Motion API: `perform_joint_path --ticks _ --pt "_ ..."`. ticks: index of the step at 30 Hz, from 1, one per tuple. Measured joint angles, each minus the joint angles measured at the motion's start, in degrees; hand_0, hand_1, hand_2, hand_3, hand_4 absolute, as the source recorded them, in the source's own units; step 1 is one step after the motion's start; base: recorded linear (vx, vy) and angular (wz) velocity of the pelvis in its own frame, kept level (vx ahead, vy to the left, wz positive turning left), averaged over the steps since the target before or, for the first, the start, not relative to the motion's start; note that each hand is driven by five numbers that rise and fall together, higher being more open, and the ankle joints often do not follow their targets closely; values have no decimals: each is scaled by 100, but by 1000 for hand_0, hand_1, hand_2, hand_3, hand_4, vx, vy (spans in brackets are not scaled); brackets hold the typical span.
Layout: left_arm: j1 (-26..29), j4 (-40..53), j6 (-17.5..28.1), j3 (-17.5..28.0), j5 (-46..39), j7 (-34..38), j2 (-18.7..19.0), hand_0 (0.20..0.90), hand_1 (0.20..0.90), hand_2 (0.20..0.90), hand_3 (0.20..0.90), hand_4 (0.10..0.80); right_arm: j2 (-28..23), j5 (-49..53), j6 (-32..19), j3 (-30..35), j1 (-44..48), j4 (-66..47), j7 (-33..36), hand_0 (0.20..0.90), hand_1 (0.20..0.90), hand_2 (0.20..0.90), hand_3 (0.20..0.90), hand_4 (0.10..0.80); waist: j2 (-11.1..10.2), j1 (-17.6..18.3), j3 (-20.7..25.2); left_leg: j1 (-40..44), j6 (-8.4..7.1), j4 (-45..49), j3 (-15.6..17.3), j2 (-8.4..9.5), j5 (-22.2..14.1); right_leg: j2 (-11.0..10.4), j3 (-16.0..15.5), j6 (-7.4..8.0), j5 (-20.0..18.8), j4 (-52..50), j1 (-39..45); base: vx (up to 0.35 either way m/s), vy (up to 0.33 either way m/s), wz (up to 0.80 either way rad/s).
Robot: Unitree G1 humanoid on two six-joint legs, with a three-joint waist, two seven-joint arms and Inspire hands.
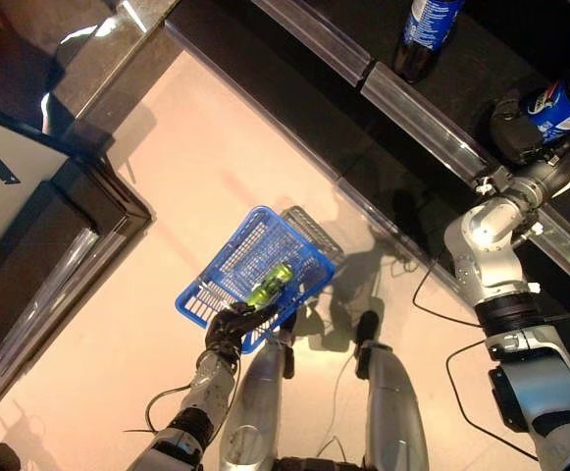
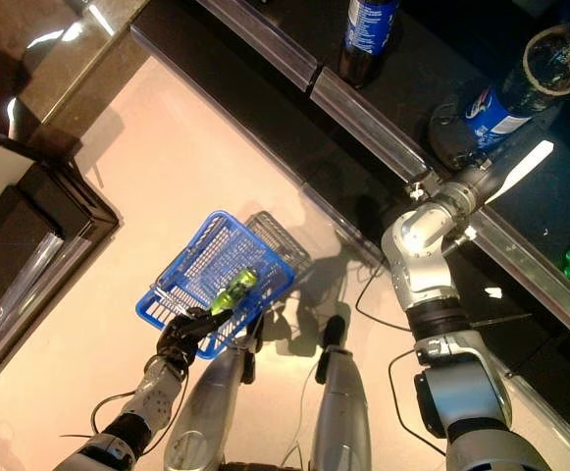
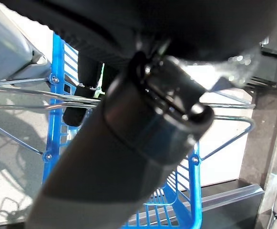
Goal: Pick up the drink and place into the basket.
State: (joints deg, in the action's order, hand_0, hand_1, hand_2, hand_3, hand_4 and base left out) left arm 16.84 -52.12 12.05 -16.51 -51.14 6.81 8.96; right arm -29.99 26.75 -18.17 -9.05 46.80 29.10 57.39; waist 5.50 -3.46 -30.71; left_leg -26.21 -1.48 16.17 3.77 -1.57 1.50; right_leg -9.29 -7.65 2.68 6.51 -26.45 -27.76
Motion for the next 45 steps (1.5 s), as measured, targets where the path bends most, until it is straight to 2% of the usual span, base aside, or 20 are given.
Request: perform_joint_path --ticks 6,17,23,25,31,34,39,45 --pt "2 117 3 -14 0 -14 26 300 300 300 200 100 -216 106 -3 31 37 93 -67 300 300 300 200 100 -1 -71 0 -92 0 62 -31 1 1 -2 -23 -1 1 -29 -66 -3 -2 1" --pt "-10 178 103 -49 -188 -8 38 300 300 300 200 100 -220 304 40 167 -94 28 -232 300 300 300 200 100 -12 -97 -7 -84 2 176 -36 6 2 -14 -20 -8 4 -138 -57 -30 4 0" --pt "-391 527 156 -8 -365 -37 60 300 300 300 200 100 -212 219 331 335 -815 -605 -507 300 300 300 200 100 -44 -79 -26 214 4 163 -27 8 3 -16 -11 -14 10 -149 229 -39 3 -1" --pt "-692 938 211 116 -434 -41 79 300 300 300 200 100 -203 215 452 447 -1196 -1002 -667 300 300 300 200 100 -49 -58 -28 374 10 42 -21 15 27 -24 -13 -44 44 -89 353 0 0 0" --pt "-1369 1793 224 193 -442 -42 325 300 300 300 200 100 -102 192 505 536 -2205 -2263 -1457 300 300 300 200 100 -50 77 -29 823 -9 -282 -5 -3 120 1 -27 -66 55 40 701 1 6 -1" --pt "-1625 2238 221 222 -419 28 340 300 300 300 200 100 -38 193 521 557 -2572 -2734 -2106 300 300 300 200 100 -50 84 -28 1033 -23 -433 -5 -26 146 31 -45 -67 59 118 880 29 18 -1" --pt "-1867 2832 184 291 -418 123 349 300 300 300 200 100 110 211 646 526 -2887 -3295 -2941 300 300 300 200 100 -55 37 -25 1421 -82 -651 -68 -61 182 76 -148 -55 65 312 1308 49 20 7" --pt "-2086 3517 55 343 -418 111 391 300 300 300 200 100 116 434 814 98 -2953 -4048 -3968 300 300 300 200 100 -58 -36 -15 1761 -105 -844 -223 -70 198 105 -345 -32 79 573 1779 21 12 13"
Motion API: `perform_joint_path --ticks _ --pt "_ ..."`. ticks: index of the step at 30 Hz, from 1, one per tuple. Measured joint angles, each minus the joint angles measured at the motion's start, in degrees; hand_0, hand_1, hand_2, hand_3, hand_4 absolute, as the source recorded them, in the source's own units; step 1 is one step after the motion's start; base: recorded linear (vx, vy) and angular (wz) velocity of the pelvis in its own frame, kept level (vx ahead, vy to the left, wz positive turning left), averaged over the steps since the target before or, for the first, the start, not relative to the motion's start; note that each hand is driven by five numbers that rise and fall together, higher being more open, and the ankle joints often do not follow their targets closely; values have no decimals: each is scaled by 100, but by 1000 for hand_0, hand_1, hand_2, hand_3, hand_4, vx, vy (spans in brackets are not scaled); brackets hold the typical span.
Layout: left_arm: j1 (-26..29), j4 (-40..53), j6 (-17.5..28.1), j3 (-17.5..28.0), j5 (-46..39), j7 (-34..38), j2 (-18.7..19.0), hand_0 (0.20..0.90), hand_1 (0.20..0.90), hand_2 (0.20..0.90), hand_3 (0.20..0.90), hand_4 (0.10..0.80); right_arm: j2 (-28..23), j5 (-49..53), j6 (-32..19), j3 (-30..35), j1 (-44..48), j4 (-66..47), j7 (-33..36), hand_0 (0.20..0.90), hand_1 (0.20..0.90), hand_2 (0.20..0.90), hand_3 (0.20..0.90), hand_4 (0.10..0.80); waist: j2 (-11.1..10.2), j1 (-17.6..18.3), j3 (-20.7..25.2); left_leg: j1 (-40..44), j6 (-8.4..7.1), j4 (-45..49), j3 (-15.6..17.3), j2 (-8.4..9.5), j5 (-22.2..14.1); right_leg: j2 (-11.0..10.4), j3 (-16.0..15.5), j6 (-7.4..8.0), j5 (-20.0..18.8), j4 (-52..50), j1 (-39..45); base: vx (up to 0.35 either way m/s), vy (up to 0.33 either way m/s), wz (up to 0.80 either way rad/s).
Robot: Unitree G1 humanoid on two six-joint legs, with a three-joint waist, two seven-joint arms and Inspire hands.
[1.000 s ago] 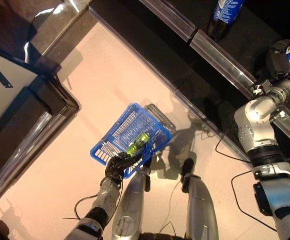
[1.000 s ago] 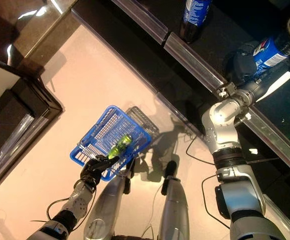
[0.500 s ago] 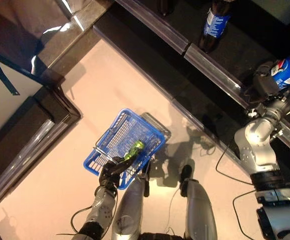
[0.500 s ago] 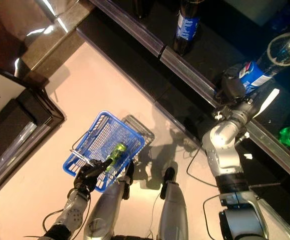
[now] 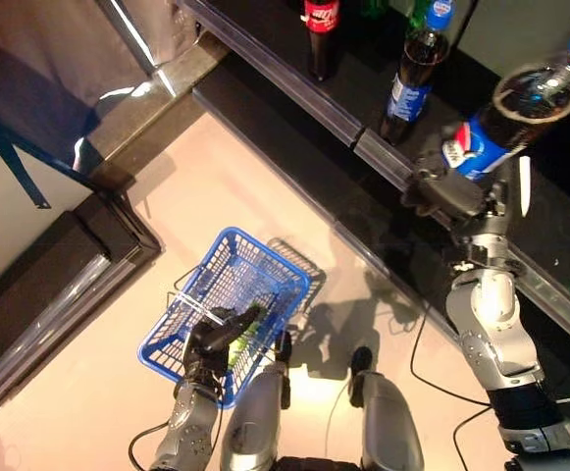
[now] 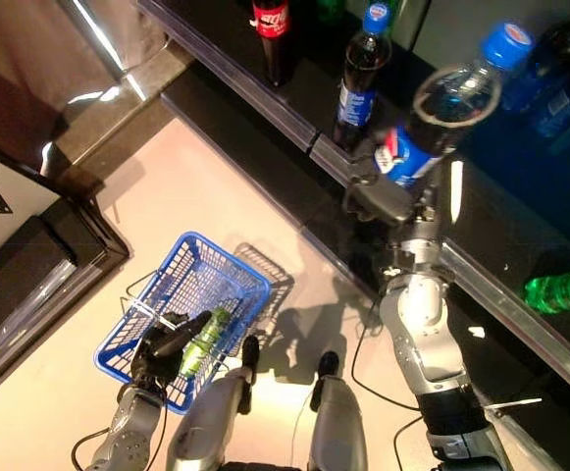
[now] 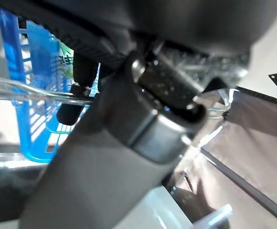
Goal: Pick up the drink and place into the basket.
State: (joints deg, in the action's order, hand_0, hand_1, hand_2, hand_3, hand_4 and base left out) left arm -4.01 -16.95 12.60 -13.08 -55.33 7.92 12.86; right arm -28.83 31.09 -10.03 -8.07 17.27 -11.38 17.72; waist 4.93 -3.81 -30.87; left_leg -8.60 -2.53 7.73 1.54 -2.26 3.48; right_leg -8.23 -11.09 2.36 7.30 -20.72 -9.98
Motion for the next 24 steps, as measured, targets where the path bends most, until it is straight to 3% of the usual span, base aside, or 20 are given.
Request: perform_joint_path --ticks 10,24 --pt "-94 1051 -356 -192 96 -50 466 300 300 300 200 100 18 469 392 -1075 4 -390 -518 300 300 300 200 100 -66 -429 37 165 -33 -92 -326 67 22 -9 -349 21 101 100 372 6 -3 19" --pt "-99 1814 -756 -226 13 -588 1275 300 300 300 200 100 300 541 474 -1744 54 -255 382 300 300 300 200 100 -69 -894 39 187 -107 -105 -933 187 72 -90 -719 44 325 79 697 -7 -22 22"
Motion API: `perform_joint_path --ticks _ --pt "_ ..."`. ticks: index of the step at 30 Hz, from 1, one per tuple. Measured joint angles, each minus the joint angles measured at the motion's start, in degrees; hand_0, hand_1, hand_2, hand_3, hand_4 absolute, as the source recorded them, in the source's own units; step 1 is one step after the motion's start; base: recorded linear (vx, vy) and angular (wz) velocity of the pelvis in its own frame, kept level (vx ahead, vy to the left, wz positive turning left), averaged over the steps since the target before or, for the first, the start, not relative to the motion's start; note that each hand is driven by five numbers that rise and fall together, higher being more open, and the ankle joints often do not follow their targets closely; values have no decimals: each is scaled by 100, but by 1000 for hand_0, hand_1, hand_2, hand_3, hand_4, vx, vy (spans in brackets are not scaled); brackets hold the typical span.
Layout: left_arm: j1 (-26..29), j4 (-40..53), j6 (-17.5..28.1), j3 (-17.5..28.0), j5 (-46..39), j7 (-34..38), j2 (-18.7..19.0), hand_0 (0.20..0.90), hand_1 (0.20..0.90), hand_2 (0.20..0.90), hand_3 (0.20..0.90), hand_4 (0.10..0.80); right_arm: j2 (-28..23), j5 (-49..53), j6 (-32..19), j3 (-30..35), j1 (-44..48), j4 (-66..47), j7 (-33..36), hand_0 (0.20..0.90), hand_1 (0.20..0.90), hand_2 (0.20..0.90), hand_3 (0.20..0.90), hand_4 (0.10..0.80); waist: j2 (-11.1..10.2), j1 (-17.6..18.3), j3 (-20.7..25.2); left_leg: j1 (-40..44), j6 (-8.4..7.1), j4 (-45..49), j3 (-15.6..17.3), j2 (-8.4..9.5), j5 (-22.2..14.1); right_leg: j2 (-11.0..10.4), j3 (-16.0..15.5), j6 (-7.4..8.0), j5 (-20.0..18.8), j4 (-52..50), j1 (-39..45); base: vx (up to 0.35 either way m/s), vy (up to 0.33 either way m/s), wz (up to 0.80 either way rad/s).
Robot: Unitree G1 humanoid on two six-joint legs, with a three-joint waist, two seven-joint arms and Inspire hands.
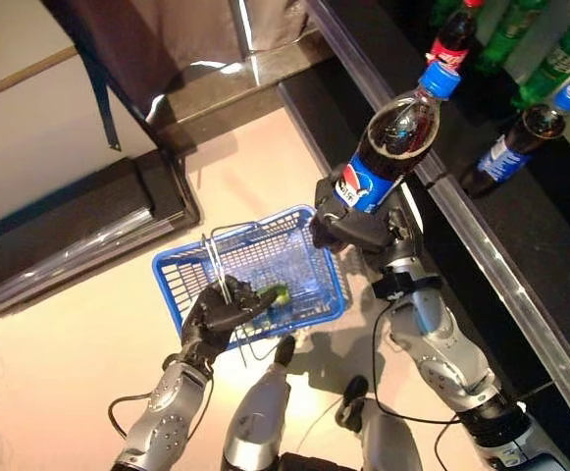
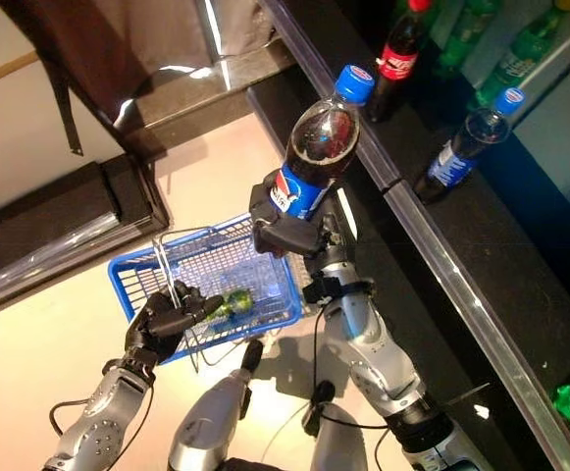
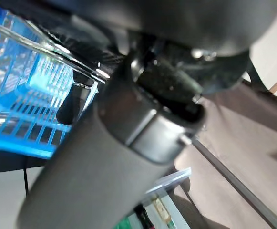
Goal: Pick up the drink and place into the basket.
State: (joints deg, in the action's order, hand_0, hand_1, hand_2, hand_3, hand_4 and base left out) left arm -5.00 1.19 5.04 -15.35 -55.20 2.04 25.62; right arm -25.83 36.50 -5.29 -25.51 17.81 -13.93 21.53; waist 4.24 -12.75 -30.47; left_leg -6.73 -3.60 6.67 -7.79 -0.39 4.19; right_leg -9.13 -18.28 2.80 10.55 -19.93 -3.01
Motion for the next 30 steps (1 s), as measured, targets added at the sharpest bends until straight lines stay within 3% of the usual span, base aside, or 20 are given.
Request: perform_joint_path --ticks 14,20,30 --pt "474 788 -591 -457 -460 -1301 454 300 300 300 200 100 576 -2 278 -1054 401 1703 468 300 300 300 200 100 -2 -457 1 65 -41 -64 -399 133 51 -85 -211 46 198 -84 211 44 -8 16" --pt "509 788 -888 -452 -477 -1513 535 300 300 300 200 100 820 -58 308 -1105 632 2150 638 300 300 300 200 100 -1 -505 2 72 -50 -62 -490 161 58 -101 -307 47 231 -100 263 41 0 9" --pt "494 1041 -1257 -370 -479 -1959 542 300 300 300 200 100 1173 -247 398 -1094 670 4085 753 300 300 300 200 100 7 -770 7 113 -76 -69 -705 284 61 -281 -508 49 508 -406 274 18 -5 12"
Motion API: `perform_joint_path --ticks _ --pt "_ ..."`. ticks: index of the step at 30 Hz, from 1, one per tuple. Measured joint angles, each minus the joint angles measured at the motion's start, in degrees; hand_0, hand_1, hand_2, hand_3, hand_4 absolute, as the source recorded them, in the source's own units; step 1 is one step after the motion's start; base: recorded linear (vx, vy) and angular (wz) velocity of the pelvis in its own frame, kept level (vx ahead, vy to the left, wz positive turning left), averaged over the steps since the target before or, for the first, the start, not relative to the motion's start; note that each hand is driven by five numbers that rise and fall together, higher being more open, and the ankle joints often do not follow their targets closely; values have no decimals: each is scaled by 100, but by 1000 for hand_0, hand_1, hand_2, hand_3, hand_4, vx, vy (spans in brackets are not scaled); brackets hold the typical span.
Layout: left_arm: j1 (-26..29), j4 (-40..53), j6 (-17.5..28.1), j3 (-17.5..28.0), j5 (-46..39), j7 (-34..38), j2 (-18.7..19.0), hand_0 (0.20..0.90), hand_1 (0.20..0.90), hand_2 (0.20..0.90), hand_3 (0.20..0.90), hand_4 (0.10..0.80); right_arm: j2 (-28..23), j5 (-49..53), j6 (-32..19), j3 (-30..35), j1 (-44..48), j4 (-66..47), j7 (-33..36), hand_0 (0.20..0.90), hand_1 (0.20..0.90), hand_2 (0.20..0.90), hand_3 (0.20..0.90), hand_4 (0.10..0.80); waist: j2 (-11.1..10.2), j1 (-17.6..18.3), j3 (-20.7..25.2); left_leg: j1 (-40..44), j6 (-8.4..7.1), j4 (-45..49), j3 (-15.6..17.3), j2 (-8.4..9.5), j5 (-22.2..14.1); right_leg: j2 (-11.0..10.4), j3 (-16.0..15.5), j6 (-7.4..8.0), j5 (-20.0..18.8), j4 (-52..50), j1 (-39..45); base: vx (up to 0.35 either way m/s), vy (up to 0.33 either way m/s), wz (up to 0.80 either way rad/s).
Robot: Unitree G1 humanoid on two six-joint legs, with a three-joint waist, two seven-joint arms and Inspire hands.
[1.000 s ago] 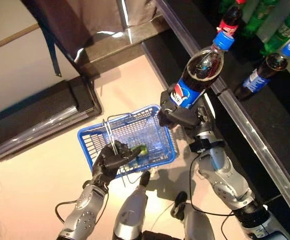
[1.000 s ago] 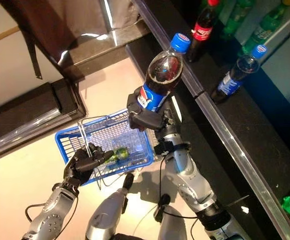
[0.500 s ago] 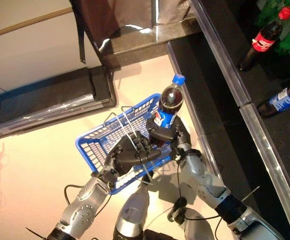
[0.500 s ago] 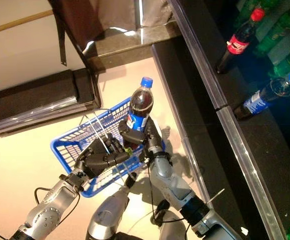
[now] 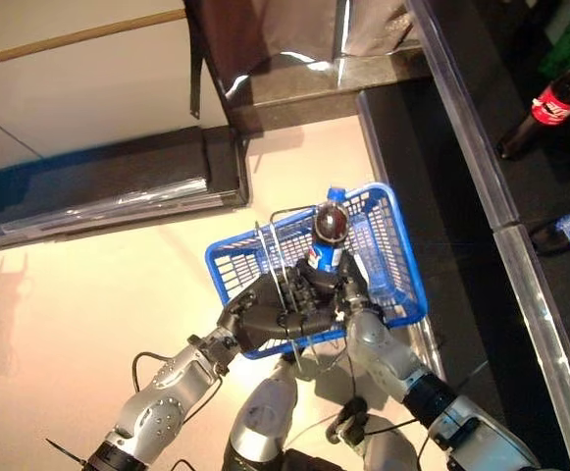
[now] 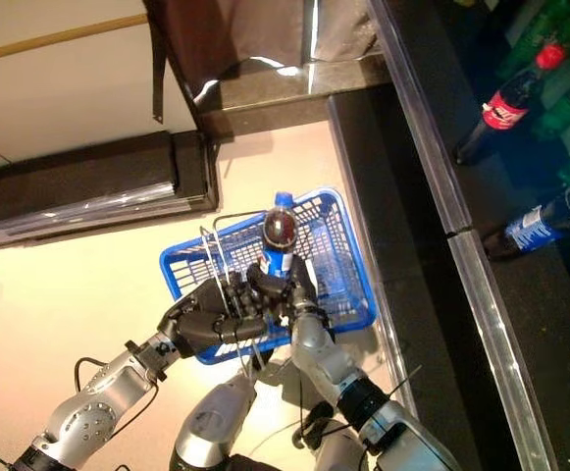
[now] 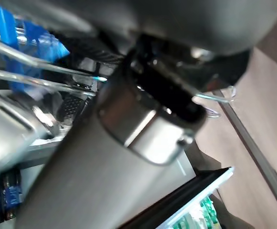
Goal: Pick up the drink and place into the basket.
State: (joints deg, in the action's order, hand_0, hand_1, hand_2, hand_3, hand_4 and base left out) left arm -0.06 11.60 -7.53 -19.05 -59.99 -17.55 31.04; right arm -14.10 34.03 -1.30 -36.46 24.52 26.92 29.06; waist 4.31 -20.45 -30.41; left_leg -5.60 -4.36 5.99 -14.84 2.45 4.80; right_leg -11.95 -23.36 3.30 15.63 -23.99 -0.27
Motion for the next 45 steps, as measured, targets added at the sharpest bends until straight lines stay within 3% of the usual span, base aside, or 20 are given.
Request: perform_joint_path --ticks 13,23,34,35,36,37,45 --pt "-84 8 -470 172 -2 -718 167 300 300 300 200 100 186 1867 -39 44 -300 771 -942 300 300 300 200 100 32 -210 19 -59 -26 0 -103 14 -4 -16 -116 -11 56 -39 -15 7 -16 4" --pt "-84 44 -731 151 -2 -814 218 300 300 300 200 100 430 3264 -35 75 -299 868 -1540 300 300 300 200 100 32 -293 20 -57 -38 2 -131 13 4 -18 -136 -25 75 -73 -13 4 1 1" --pt "-83 96 -857 152 -2 -953 225 300 300 300 200 100 567 4813 49 798 -243 1536 -1930 300 300 300 200 100 33 -315 21 -38 -44 6 -146 16 8 -17 -148 -25 80 -80 8 19 1 0" --pt "-83 96 -862 152 -2 -953 231 300 300 300 200 100 566 4883 63 868 -242 1602 -1930 564 564 564 507 407 33 -318 21 -35 -43 6 -146 17 9 -17 -149 -25 79 -80 11 0 0 0" --pt "-83 96 -875 153 -2 -953 238 300 300 300 200 100 566 4931 74 928 -223 1704 -1931 679 679 679 642 542 33 -322 21 -29 -43 6 -147 18 9 -17 -149 -25 79 -80 17 0 0 0" --pt "-81 97 -907 153 -2 -953 243 300 300 300 200 100 558 4928 122 939 -187 1805 -1931 900 900 900 900 800 33 -329 21 -22 -44 6 -147 19 9 -17 -149 -25 79 -80 24 0 0 0" --pt "-81 104 -1004 152 -2 -954 328 300 300 300 200 100 690 4993 121 1235 -143 2062 -1934 900 900 900 900 800 31 -450 30 52 -44 4 -167 24 7 -18 -162 -19 94 -80 110 17 -5 1"
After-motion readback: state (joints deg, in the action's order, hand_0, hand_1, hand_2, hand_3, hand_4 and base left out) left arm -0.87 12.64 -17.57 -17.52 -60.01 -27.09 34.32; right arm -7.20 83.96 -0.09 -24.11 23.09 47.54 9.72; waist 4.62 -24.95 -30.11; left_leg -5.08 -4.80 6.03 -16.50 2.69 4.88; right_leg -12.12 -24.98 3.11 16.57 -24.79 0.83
